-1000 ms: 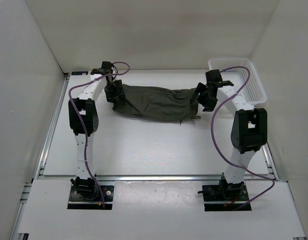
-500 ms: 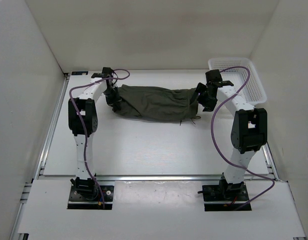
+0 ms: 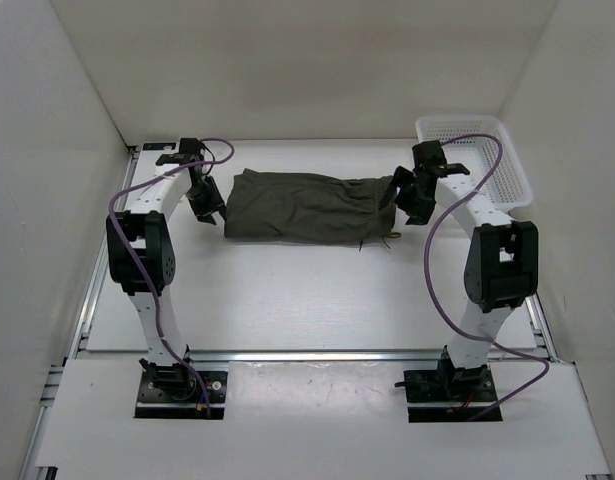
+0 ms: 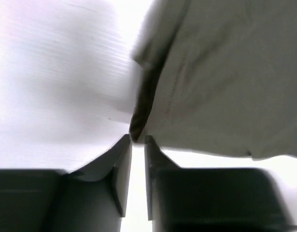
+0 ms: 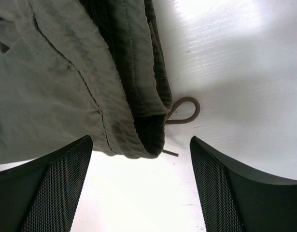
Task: Fold and stack the shorts
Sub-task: Fold the shorts
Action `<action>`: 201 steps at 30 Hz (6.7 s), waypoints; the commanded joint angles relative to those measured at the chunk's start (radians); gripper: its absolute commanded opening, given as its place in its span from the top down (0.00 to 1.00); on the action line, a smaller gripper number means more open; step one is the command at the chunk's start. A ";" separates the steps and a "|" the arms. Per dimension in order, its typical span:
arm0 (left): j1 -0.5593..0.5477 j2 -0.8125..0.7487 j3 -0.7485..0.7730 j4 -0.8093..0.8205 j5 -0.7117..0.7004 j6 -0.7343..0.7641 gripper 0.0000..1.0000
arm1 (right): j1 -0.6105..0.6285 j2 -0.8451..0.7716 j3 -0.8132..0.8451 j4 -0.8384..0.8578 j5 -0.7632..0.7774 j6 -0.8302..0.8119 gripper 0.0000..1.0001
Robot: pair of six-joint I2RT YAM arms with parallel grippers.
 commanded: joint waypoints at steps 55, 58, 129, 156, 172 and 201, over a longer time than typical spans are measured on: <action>0.045 -0.176 -0.284 0.032 -0.091 0.021 0.90 | 0.151 -0.080 -0.137 -0.034 -0.066 -0.137 0.13; 0.045 -0.167 -0.275 0.032 -0.091 0.021 0.90 | 0.198 -0.071 -0.045 -0.090 0.013 -0.163 0.25; -0.627 0.138 0.578 -0.249 0.103 0.047 0.00 | -0.023 -0.422 -0.316 -0.045 -0.019 -0.108 0.08; -0.446 -0.118 0.241 -0.206 -0.003 0.047 0.01 | 0.292 -0.192 -0.258 0.031 -0.091 -0.064 0.35; -0.437 -0.136 0.210 -0.206 -0.022 0.057 0.01 | 0.390 -0.238 -0.229 -0.063 0.067 -0.084 1.00; -0.400 -0.155 0.172 -0.206 -0.031 0.066 0.01 | 0.202 -0.359 -0.338 0.009 0.046 -0.105 0.14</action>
